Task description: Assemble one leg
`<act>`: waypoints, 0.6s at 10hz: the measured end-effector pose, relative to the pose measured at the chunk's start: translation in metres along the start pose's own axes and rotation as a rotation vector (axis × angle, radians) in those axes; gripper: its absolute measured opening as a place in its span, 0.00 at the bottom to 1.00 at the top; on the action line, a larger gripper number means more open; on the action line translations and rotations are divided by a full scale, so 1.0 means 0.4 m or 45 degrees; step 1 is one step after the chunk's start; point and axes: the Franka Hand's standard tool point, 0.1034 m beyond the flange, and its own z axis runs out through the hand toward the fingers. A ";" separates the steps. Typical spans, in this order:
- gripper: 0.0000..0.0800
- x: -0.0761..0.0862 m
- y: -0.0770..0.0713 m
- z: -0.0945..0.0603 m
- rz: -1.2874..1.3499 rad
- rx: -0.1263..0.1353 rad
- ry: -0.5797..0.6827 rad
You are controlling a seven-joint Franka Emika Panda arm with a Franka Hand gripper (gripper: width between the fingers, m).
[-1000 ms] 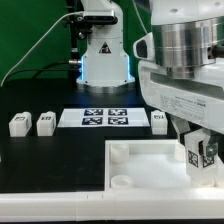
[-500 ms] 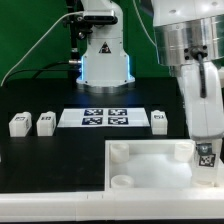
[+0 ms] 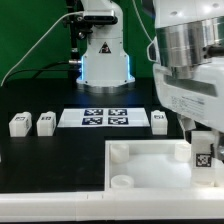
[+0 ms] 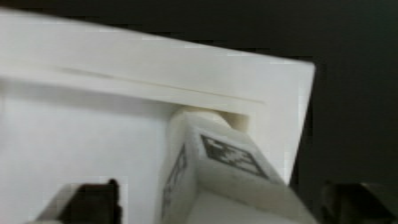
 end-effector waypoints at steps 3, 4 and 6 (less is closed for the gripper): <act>0.80 0.001 -0.001 0.001 -0.404 -0.010 0.001; 0.81 0.003 -0.001 0.001 -0.561 -0.012 0.003; 0.81 0.030 -0.001 0.000 -0.978 -0.046 0.026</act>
Offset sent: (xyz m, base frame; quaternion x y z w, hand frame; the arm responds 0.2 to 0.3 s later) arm 0.0000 0.0000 0.0000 0.0000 0.0000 -0.2667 0.9638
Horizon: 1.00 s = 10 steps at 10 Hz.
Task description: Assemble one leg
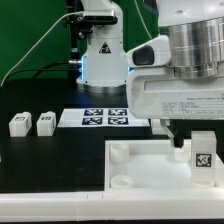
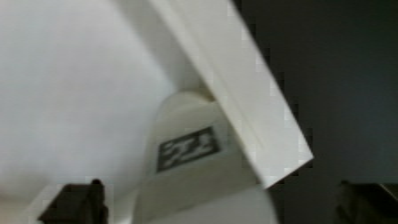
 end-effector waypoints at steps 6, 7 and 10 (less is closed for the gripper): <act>0.37 0.003 0.006 0.005 0.296 0.006 0.002; 0.37 0.002 0.007 0.006 0.367 0.006 0.002; 0.37 0.002 0.017 0.008 1.015 0.008 -0.002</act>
Offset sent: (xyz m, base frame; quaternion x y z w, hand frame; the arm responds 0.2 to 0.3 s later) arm 0.0000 0.0000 0.0000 0.0000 0.0000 0.0000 1.0000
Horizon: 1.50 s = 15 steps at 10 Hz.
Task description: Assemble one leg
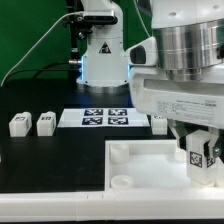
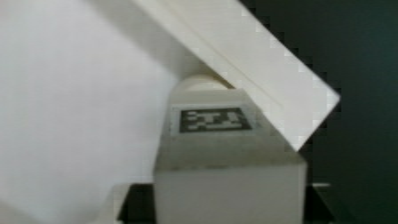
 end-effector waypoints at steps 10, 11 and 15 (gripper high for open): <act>0.80 -0.021 -0.002 0.001 -0.061 0.022 -0.017; 0.80 -0.032 -0.004 -0.001 -0.172 0.018 -0.016; 0.81 -0.020 0.003 0.007 -0.975 -0.045 0.040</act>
Offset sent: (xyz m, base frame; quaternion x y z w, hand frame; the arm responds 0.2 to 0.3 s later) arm 0.0008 -0.0065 -0.0008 0.0016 0.0261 0.2688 0.9628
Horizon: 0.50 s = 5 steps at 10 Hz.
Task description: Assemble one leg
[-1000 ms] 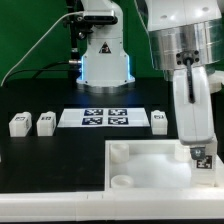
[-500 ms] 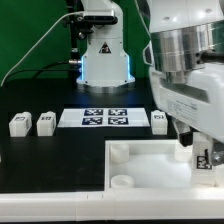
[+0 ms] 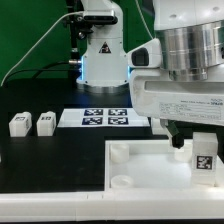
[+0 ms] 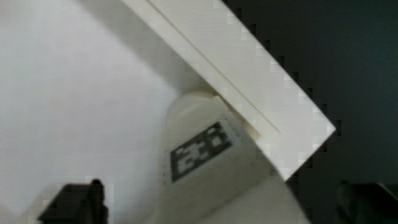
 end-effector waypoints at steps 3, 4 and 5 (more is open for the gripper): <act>0.81 0.017 0.012 -0.003 -0.252 -0.013 0.010; 0.67 0.017 0.012 -0.003 -0.248 -0.013 0.010; 0.50 0.017 0.012 -0.003 -0.198 -0.012 0.010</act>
Offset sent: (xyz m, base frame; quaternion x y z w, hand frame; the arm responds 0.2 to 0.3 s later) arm 0.0000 0.0000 0.0000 0.0000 0.0000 0.0000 1.0000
